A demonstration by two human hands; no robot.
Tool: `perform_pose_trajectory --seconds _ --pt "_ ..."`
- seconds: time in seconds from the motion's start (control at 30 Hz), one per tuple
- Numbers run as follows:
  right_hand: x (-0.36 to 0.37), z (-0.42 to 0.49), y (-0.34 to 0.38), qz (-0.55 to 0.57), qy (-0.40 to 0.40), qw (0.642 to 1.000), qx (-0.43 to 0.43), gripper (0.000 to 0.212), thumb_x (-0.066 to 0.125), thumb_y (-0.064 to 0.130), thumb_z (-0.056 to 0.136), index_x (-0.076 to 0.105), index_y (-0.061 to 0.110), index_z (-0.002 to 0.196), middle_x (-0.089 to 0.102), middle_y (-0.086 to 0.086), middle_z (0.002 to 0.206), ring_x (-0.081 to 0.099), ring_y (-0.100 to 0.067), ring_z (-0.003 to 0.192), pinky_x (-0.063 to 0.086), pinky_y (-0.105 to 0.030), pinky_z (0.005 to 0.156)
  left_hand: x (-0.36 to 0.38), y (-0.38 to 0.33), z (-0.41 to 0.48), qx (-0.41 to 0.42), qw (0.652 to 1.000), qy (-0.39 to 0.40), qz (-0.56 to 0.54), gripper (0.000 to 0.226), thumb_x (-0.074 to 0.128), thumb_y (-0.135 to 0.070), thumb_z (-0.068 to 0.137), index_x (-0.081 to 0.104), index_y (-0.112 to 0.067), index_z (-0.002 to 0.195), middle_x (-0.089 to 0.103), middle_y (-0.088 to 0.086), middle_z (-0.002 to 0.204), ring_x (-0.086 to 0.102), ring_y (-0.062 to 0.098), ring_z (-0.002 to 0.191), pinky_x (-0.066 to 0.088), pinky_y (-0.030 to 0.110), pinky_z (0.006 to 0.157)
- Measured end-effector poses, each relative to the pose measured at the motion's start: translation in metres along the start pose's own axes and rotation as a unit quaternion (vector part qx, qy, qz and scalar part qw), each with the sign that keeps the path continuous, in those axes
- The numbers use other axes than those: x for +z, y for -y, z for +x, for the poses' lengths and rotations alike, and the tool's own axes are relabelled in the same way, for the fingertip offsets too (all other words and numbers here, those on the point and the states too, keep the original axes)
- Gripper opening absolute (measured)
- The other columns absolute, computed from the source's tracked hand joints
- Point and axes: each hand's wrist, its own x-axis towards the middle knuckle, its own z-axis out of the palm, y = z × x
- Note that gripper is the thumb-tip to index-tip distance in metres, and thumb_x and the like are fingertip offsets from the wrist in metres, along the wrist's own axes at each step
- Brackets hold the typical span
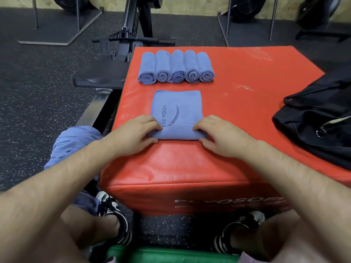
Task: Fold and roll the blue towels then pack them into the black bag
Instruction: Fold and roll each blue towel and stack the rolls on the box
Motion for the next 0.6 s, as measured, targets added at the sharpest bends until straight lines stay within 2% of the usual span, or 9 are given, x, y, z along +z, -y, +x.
perform_pose_trajectory --seconds 0.07,0.17,0.23,0.3,0.37,0.47,0.53,0.6 --pt "-0.006 0.001 0.002 0.046 0.005 0.998 0.03 0.031 0.063 0.017 0.084 0.057 0.022 0.115 0.061 0.007 0.103 0.054 -0.015 0.095 0.048 -0.035 0.087 -0.006 -0.003 0.002 -0.029 0.999 0.003 -0.043 0.03 0.074 -0.019 0.088 0.062 -0.016 0.115 0.064 -0.001 0.107 0.055 0.013 0.096 0.042 0.02 0.086" --pt "-0.015 0.0 0.003 0.121 0.033 0.989 0.076 0.032 0.064 0.016 0.085 0.054 0.024 0.114 0.062 0.01 0.099 0.058 -0.016 0.084 0.048 -0.034 0.08 -0.016 -0.007 0.003 -0.1 0.985 0.034 -0.139 0.02 0.069 -0.017 0.091 0.057 -0.025 0.105 0.066 -0.008 0.097 0.059 0.014 0.088 0.046 0.024 0.078" --pt "-0.015 0.001 0.002 0.137 0.036 0.987 0.082 0.028 0.062 0.015 0.084 0.057 0.025 0.11 0.064 0.008 0.097 0.06 -0.018 0.084 0.05 -0.037 0.079 -0.015 -0.007 0.003 -0.113 0.98 0.035 -0.158 0.017 0.067 -0.014 0.093 0.057 -0.026 0.097 0.065 -0.008 0.092 0.058 0.013 0.087 0.044 0.023 0.074" --pt "-0.009 0.003 -0.001 0.134 0.029 0.987 0.085 0.025 0.06 0.013 0.085 0.06 0.024 0.107 0.065 0.005 0.097 0.06 -0.018 0.086 0.05 -0.039 0.082 -0.009 -0.004 0.004 -0.103 0.984 0.014 -0.145 0.018 0.066 -0.013 0.093 0.058 -0.028 0.096 0.06 -0.007 0.095 0.054 0.01 0.087 0.038 0.018 0.075" --pt "-0.004 0.006 -0.003 0.121 0.004 0.99 0.075 0.024 0.06 0.009 0.085 0.064 0.02 0.106 0.064 0.004 0.101 0.058 -0.018 0.092 0.048 -0.039 0.088 -0.004 0.001 0.004 -0.08 0.991 -0.019 -0.103 0.009 0.065 -0.017 0.093 0.063 -0.023 0.098 0.054 -0.006 0.098 0.049 0.009 0.09 0.035 0.016 0.082" --pt "-0.001 0.009 -0.004 0.074 -0.048 0.995 0.044 0.029 0.059 0.003 0.085 0.065 0.018 0.108 0.055 0.001 0.11 0.05 -0.022 0.102 0.041 -0.033 0.095 -0.002 0.002 0.007 -0.042 0.997 -0.06 -0.038 0.017 0.06 -0.015 0.089 0.068 -0.017 0.104 0.051 -0.006 0.099 0.046 0.017 0.093 0.035 0.026 0.088" --pt "-0.001 0.011 0.0 0.036 -0.063 0.997 0.026 0.03 0.055 0.0 0.086 0.063 0.019 0.107 0.054 0.001 0.109 0.05 -0.023 0.101 0.043 -0.035 0.092 -0.004 -0.004 0.011 -0.015 0.998 -0.058 -0.02 0.024 0.053 -0.007 0.087 0.068 -0.015 0.103 0.057 -0.002 0.098 0.051 0.021 0.09 0.041 0.033 0.086" --pt "0.0 0.012 0.005 0.007 -0.061 0.998 0.006 0.025 0.051 0.004 0.089 0.063 0.018 0.106 0.058 0.0 0.107 0.053 -0.024 0.1 0.047 -0.039 0.089 -0.004 -0.006 0.013 0.004 0.999 -0.05 -0.003 0.027 0.047 -0.011 0.088 0.069 -0.013 0.103 0.062 0.002 0.098 0.057 0.025 0.089 0.046 0.037 0.083"
